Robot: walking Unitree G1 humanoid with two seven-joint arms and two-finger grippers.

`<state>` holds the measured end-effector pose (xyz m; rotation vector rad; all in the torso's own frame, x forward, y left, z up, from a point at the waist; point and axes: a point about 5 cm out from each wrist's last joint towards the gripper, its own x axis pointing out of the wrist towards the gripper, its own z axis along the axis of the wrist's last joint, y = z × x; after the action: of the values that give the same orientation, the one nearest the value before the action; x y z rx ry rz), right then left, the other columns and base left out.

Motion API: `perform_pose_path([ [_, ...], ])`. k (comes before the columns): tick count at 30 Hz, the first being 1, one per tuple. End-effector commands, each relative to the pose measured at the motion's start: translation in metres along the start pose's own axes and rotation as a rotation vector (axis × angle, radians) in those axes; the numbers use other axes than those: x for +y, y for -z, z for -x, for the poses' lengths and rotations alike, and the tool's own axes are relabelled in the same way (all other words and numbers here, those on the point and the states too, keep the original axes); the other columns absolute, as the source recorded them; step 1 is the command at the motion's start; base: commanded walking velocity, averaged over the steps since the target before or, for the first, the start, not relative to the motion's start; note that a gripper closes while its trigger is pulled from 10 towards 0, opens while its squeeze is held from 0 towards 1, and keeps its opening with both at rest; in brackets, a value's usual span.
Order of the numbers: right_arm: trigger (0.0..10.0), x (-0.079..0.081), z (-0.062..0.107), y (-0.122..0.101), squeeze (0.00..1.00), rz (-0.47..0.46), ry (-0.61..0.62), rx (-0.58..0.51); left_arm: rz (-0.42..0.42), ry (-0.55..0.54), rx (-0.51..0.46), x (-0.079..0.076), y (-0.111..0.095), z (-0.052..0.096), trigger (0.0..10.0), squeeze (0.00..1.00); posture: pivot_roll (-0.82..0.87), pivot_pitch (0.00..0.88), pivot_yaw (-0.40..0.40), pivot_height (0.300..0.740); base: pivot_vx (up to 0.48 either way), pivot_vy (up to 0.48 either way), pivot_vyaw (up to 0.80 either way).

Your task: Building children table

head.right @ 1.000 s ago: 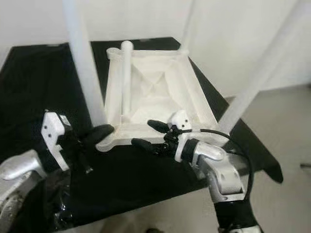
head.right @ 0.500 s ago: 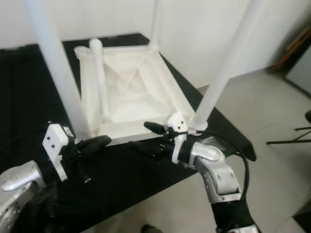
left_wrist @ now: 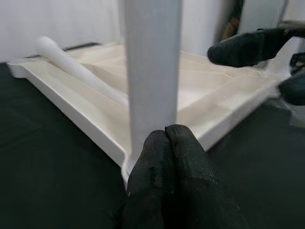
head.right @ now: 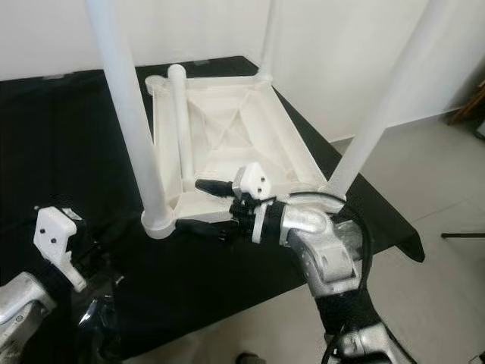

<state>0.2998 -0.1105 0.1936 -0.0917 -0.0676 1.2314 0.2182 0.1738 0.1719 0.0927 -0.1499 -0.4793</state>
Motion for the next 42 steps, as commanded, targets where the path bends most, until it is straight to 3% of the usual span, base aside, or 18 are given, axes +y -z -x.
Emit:
perform_pose_path([
  [1, 10.0, -0.003, -0.017, -0.007, 0.0, 0.017, -0.039, -0.026, -0.002, -0.058, 0.005, 0.002, 0.003, 0.005, 10.0, 0.0, 0.1, 0.105, -0.078, 0.74, 0.0, 0.0, 0.8],
  [5, 10.0, -0.007, -0.022, -0.007, 0.0, 0.012, -0.034, -0.023, -0.002, -0.065, 0.002, 0.0, 0.003, 0.005, 10.0, 0.0, 0.1, 0.105, -0.083, 0.74, 0.0, 0.0, 0.8],
  [8, 10.0, -0.014, -0.021, 0.001, 0.0, 0.001, 0.022, 0.018, -0.006, -0.037, 0.0, -0.003, 0.003, 0.004, 10.0, 0.0, 0.09, 0.105, -0.085, 0.74, 0.0, 0.0, 0.0],
  [17, 10.0, -0.02, -0.026, 0.004, 0.0, -0.004, 0.017, 0.009, 0.007, 0.042, -0.002, -0.01, 0.003, 0.001, 10.0, 0.0, 0.08, 0.103, -0.082, 0.74, 0.0, 0.0, 0.0],
  [26, 10.0, -0.05, -0.046, -0.01, 0.0, 0.015, 0.058, -0.019, 0.027, 0.138, 0.004, -0.02, 0.002, 0.001, 10.0, 0.0, 0.11, 0.121, -0.092, 0.74, 0.0, 0.0, 0.0],
  [33, 10.0, -0.058, -0.057, -0.021, 0.0, 0.042, 0.023, -0.008, 0.005, 0.042, -0.006, -0.016, 0.0, 0.003, 10.0, 0.0, 0.11, 0.146, -0.101, 0.74, 0.0, 0.0, 0.0],
  [42, 10.0, -0.054, -0.072, -0.021, 0.0, 0.043, -0.08, 0.012, 0.017, -0.046, -0.017, -0.016, -0.004, 0.004, 10.0, 0.0, 0.13, 0.179, -0.126, 0.74, 0.0, 0.0, 0.0],
])
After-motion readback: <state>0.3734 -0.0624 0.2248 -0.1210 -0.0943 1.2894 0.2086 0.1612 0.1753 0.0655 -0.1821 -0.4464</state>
